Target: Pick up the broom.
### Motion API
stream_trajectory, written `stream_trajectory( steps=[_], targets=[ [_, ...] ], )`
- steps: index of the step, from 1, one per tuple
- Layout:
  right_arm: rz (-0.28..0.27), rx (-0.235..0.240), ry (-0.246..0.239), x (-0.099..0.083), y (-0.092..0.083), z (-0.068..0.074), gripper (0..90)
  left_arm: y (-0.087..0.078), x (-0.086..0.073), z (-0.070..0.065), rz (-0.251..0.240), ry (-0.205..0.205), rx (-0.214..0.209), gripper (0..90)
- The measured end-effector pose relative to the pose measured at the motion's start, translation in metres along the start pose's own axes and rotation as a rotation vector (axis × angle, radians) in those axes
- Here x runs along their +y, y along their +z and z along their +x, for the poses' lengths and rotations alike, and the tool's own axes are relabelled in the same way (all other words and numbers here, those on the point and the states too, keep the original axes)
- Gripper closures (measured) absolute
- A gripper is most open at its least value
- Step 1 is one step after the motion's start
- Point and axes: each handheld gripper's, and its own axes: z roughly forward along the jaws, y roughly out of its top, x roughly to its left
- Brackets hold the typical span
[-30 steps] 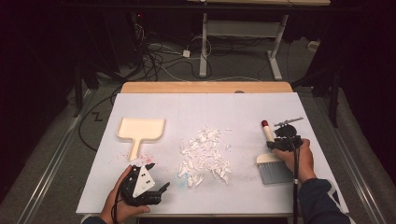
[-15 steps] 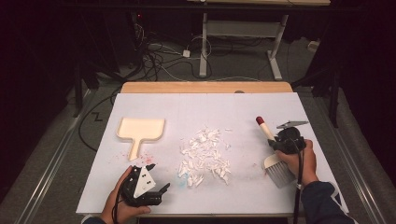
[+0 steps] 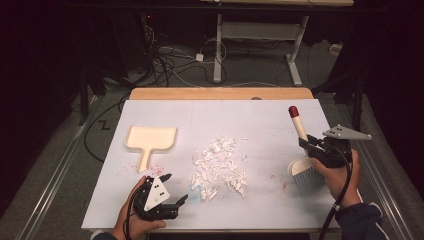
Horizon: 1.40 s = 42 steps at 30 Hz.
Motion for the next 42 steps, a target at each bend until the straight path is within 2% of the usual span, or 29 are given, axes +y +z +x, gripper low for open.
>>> stream_trajectory(
  steps=[1,2,5,6,7,9,10,12,14,15,17,18,19,20,21,22,24,25,26,30,36,37,38,39,40,41,42],
  targets=[
    [0.000,0.000,0.000,0.000,0.000,0.000,71.8,0.000,0.000,0.000,0.000,0.000,0.000,19.3],
    [-0.026,0.008,-0.015,0.005,-0.006,0.009,71.8,0.003,0.014,-0.005,-0.044,-0.023,-0.041,19.4],
    [-0.062,0.035,-0.047,0.012,-0.013,0.028,71.8,0.011,0.037,-0.017,-0.099,-0.047,-0.078,20.0],
    [-0.064,0.042,-0.062,0.014,-0.014,0.037,71.8,0.011,0.037,-0.017,-0.099,-0.047,-0.078,19.9],
    [-0.058,0.053,-0.077,0.016,-0.014,0.042,71.7,0.019,0.054,-0.028,-0.115,-0.022,-0.070,19.9],
    [-0.088,0.073,-0.102,0.018,-0.015,0.058,71.7,0.030,0.075,-0.041,-0.153,-0.011,-0.132,19.8],
    [-0.088,0.083,-0.122,0.019,-0.015,0.065,71.7,0.035,0.082,-0.046,-0.164,-0.009,-0.148,19.7],
    [-0.113,0.099,-0.131,0.019,-0.015,0.078,71.7,0.048,0.097,-0.057,-0.182,-0.025,-0.198,19.7],
    [-0.111,0.114,-0.145,0.019,-0.013,0.088,71.7,0.063,0.108,-0.068,-0.201,-0.040,-0.214,19.9],
    [-0.137,0.106,-0.146,0.018,-0.013,0.095,71.7,0.068,0.110,-0.071,-0.201,-0.038,-0.216,22.0],
    [-0.135,0.099,-0.163,0.017,-0.011,0.105,71.4,0.081,0.114,-0.077,-0.201,-0.045,-0.262,24.1],
    [-0.135,0.099,-0.163,0.017,-0.011,0.105,71.4,0.081,0.114,-0.077,-0.201,-0.045,-0.262,24.1],
    [-0.156,0.083,-0.181,0.015,-0.010,0.112,71.6,0.089,0.116,-0.083,-0.183,-0.052,-0.255,30.3],
    [-0.157,0.096,-0.176,0.014,-0.010,0.114,71.6,0.089,0.116,-0.083,-0.183,-0.052,-0.255,32.1],
    [-0.157,0.102,-0.177,0.013,-0.010,0.116,71.6,0.096,0.115,-0.085,-0.173,-0.068,-0.296,31.8],
    [-0.161,0.096,-0.185,0.013,-0.009,0.118,71.6,0.098,0.115,-0.086,-0.168,-0.070,-0.294,32.2],
    [-0.172,0.096,-0.188,0.012,-0.010,0.120,71.6,0.100,0.114,-0.086,-0.167,-0.074,-0.297,35.6],
    [-0.169,0.096,-0.205,0.012,-0.010,0.124,71.6,0.102,0.114,-0.083,-0.166,-0.085,-0.307,39.1],
    [-0.177,0.098,-0.198,0.011,-0.011,0.126,71.6,0.103,0.113,-0.080,-0.170,-0.098,-0.310,40.4],
    [-0.190,0.125,-0.212,0.011,-0.013,0.135,71.6,0.101,0.109,-0.073,-0.190,-0.129,-0.341,56.5],
    [-0.204,0.137,-0.235,0.012,-0.017,0.140,71.4,0.095,0.108,-0.064,-0.181,-0.115,-0.337,60.2],
    [-0.217,0.162,-0.234,0.013,-0.021,0.137,71.0,0.092,0.108,-0.058,-0.173,-0.095,-0.342,62.3],
    [-0.219,0.178,-0.237,0.013,-0.022,0.136,70.4,0.092,0.108,-0.058,-0.173,-0.095,-0.342,62.9],
    [-0.222,0.203,-0.244,0.013,-0.024,0.134,69.0,0.085,0.108,-0.052,-0.157,-0.041,-0.352,63.7],
    [-0.225,0.230,-0.259,0.013,-0.026,0.132,67.0,0.083,0.108,-0.050,-0.148,-0.019,-0.355,64.5],
    [-0.226,0.241,-0.273,0.013,-0.027,0.131,63.2,0.083,0.108,-0.050,-0.148,-0.019,-0.355,64.9],
    [-0.227,0.258,-0.293,0.013,-0.029,0.129,58.9,0.077,0.107,-0.045,-0.129,0.038,-0.375,64.9]
  ],
)
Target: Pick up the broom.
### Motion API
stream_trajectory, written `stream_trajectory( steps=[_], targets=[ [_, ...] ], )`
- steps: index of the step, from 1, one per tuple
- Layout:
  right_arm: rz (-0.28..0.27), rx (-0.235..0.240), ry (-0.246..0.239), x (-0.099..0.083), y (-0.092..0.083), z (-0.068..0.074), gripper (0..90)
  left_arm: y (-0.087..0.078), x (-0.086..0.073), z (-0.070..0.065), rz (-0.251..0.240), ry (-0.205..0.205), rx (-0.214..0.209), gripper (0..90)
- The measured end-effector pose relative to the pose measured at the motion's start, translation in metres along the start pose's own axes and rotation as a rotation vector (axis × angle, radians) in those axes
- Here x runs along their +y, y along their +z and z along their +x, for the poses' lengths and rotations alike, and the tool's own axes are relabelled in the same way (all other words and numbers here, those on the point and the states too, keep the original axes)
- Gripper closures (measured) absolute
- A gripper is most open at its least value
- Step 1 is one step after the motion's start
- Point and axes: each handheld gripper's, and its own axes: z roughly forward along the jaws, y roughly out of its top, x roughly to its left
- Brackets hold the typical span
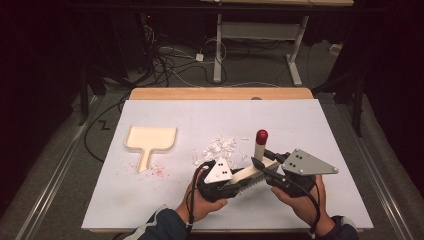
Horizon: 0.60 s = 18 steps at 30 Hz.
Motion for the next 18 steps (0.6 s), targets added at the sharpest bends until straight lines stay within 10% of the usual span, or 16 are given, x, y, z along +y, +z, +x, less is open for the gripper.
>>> stream_trajectory(
  steps=[9,18],
  targets=[
    [0.056,0.199,-0.213,-0.013,-0.011,-0.005,49.1,-0.023,-0.015,0.007,0.058,0.066,-0.052,64.9],
    [0.243,0.355,-0.234,-0.035,0.019,-0.003,38.9,-0.034,-0.021,0.004,0.081,0.115,-0.144,64.8]
  ],
)
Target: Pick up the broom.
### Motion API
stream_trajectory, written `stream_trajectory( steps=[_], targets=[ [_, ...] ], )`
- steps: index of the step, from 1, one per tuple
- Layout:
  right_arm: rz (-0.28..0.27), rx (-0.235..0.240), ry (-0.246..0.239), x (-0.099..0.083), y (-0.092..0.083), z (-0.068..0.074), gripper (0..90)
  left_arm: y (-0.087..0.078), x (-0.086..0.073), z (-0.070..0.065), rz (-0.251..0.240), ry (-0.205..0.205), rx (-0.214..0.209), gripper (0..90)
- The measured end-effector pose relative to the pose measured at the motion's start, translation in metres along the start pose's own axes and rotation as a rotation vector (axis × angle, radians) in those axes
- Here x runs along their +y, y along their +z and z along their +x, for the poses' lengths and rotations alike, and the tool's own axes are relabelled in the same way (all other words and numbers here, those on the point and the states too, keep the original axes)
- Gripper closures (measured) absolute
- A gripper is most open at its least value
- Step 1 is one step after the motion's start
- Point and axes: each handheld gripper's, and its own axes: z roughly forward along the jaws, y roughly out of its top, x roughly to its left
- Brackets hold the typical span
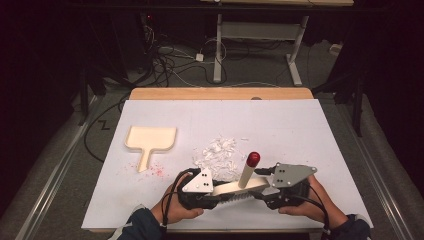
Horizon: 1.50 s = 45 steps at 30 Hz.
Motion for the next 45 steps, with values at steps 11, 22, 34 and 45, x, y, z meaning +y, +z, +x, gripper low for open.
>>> stream_trajectory(
  steps=[11,22,34,45],
  targets=[
    [0.048,0.231,0.014,-0.009,0.019,0.002,66.3,0.013,0.002,0.004,0.004,0.010,-0.046,54.1],
    [0.053,0.141,0.133,0.002,0.010,0.000,68.0,-0.003,-0.001,0.005,-0.017,0.050,0.156,32.1],
    [0.015,-0.063,0.247,-0.016,-0.019,-0.039,68.1,-0.058,-0.040,0.010,-0.029,-0.007,0.457,16.8],
    [-0.027,-0.205,0.325,-0.018,-0.042,-0.049,68.1,-0.098,-0.097,0.005,0.064,-0.104,0.605,16.8]
  ],
)
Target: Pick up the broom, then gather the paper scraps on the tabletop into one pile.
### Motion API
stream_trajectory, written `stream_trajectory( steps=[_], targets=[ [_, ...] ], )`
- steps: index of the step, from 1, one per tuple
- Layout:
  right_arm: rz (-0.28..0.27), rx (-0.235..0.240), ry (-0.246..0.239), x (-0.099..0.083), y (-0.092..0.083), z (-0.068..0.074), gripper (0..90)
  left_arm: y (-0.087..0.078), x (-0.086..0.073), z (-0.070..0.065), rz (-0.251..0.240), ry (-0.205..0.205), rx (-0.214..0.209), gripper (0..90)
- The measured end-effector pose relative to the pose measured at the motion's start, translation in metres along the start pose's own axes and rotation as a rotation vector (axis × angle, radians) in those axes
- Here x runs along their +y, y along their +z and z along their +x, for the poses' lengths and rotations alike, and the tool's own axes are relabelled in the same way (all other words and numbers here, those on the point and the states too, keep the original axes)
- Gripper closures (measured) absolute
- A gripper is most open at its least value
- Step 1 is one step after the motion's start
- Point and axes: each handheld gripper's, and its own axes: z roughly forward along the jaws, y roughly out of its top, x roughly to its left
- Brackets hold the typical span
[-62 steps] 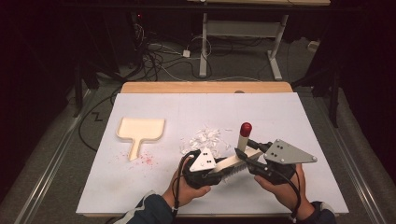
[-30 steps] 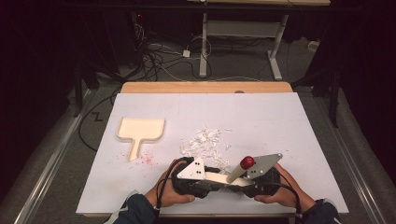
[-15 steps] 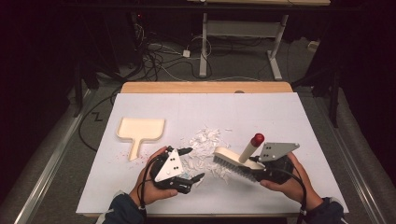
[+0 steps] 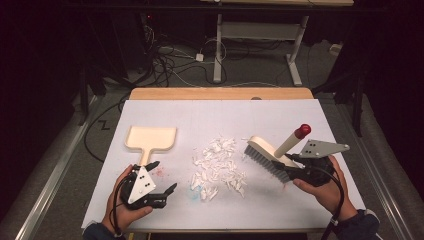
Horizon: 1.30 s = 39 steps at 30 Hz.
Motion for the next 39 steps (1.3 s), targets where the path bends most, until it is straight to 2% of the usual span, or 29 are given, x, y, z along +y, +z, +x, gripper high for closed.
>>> stream_trajectory(
  steps=[1,3,4,7,9,10,11,12,15,19,20,23,31,32,33,34,36,37,38,39],
  targets=[
    [0.002,-0.007,-0.003,0.000,0.000,-0.002,68.1,0.000,0.000,0.000,0.000,0.000,0.000,16.8],
    [0.006,-0.032,0.007,-0.001,0.000,-0.007,68.1,-0.003,-0.013,0.002,0.018,-0.041,0.010,16.8],
    [0.006,-0.047,0.014,-0.002,-0.001,-0.010,68.1,-0.005,-0.022,0.002,0.044,-0.052,0.016,16.8],
    [0.004,-0.077,0.030,-0.003,-0.002,-0.019,68.1,-0.007,-0.030,0.001,0.081,-0.047,0.027,16.8],
    [0.002,-0.089,0.044,-0.004,-0.002,-0.023,68.1,-0.008,-0.031,0.001,0.076,-0.060,0.029,16.8],
    [0.008,-0.121,0.052,-0.005,-0.002,-0.030,68.1,-0.010,-0.032,0.001,0.065,-0.073,0.028,16.8],
    [0.008,-0.121,0.052,-0.005,-0.002,-0.030,68.1,-0.010,-0.032,0.002,0.058,-0.078,0.029,16.8],
    [0.010,-0.153,0.064,-0.007,-0.002,-0.036,68.1,-0.008,-0.032,0.001,0.068,-0.074,0.032,16.8],
    [0.011,-0.184,0.086,-0.010,0.000,-0.046,68.1,-0.005,-0.033,-0.001,0.091,-0.056,0.033,16.8],
    [0.017,-0.205,0.104,-0.013,0.005,-0.055,68.2,-0.002,-0.033,-0.003,0.099,-0.055,0.023,16.8],
    [0.028,-0.226,0.117,-0.015,0.010,-0.061,68.2,-0.001,-0.033,-0.004,0.103,-0.055,0.021,16.8],
    [0.042,-0.237,0.133,-0.016,0.017,-0.066,68.2,0.001,-0.033,-0.005,0.109,-0.048,0.022,16.8],
    [0.083,-0.265,0.072,0.001,0.052,-0.071,68.2,0.003,-0.033,-0.007,0.126,-0.044,0.033,16.8],
    [0.098,-0.269,0.023,0.008,0.066,-0.071,68.2,0.004,-0.032,-0.007,0.130,-0.040,0.034,16.8],
    [0.098,-0.269,0.023,0.008,0.066,-0.071,68.2,0.005,-0.032,-0.007,0.131,-0.041,0.029,16.8],
    [0.096,-0.265,0.023,0.014,0.079,-0.070,68.2,0.005,-0.033,-0.007,0.142,-0.044,0.020,16.8],
    [0.102,-0.263,0.020,0.016,0.085,-0.070,68.2,0.005,-0.033,-0.008,0.144,-0.040,0.019,16.8],
    [0.120,-0.276,-0.001,0.021,0.098,-0.067,68.2,0.005,-0.033,-0.008,0.141,-0.039,0.018,16.8],
    [0.120,-0.276,-0.001,0.021,0.098,-0.067,68.2,0.005,-0.033,-0.008,0.141,-0.034,0.016,16.8],
    [0.153,-0.295,-0.034,0.026,0.113,-0.064,68.2,0.005,-0.034,-0.008,0.138,-0.035,0.014,16.8]
  ],
)
